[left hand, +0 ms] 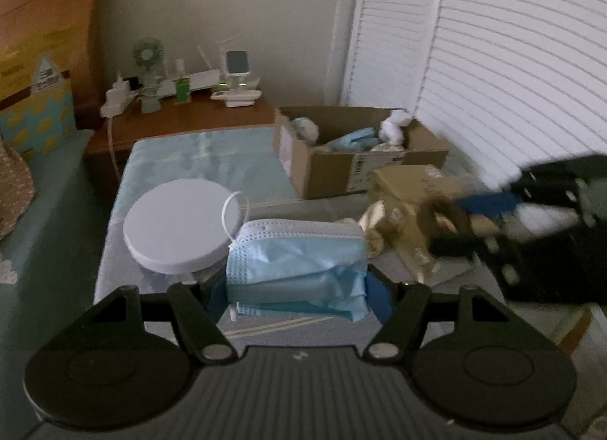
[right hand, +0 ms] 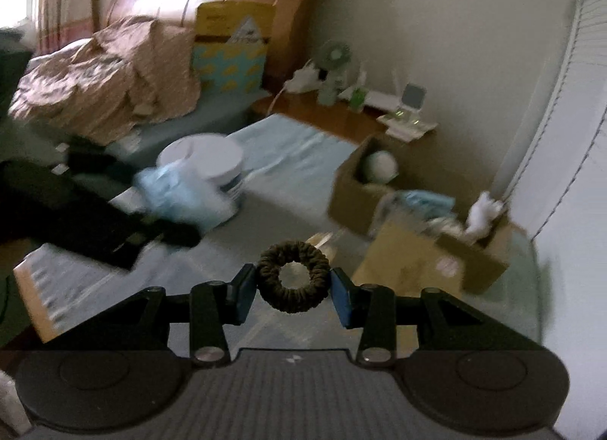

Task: Organize soft objects
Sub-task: 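Carry the scrunchie into the box and open the right tool while the left tool carries the masks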

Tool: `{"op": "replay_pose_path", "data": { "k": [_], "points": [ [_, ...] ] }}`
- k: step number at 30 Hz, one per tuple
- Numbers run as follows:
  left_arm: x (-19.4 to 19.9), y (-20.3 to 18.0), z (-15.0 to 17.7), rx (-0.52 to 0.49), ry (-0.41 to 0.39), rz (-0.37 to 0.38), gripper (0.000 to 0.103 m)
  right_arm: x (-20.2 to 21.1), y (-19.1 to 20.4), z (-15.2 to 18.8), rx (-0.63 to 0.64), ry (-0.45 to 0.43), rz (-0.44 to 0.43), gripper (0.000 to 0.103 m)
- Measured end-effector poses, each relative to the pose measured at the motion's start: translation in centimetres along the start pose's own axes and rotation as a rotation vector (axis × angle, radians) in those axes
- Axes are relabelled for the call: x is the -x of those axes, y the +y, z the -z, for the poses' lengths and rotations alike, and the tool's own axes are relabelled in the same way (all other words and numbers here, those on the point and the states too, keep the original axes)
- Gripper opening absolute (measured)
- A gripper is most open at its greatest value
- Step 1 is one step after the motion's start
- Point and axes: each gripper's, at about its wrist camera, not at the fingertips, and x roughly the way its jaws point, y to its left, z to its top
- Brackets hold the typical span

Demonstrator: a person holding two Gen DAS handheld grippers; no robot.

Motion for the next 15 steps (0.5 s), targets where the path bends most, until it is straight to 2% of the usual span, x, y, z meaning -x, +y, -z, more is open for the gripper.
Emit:
{"op": "replay_pose_path", "data": {
  "k": [7,15],
  "points": [
    [-0.1,-0.4,-0.3,-0.011,-0.014,0.030,0.070,-2.2,-4.5,-2.7,-0.015,-0.021,0.054,0.047],
    [-1.1,-0.7,-0.5,-0.037,0.013,0.041,0.070,-6.2,-8.9,-5.4,-0.024,-0.022,0.106,0.048]
  ]
}}
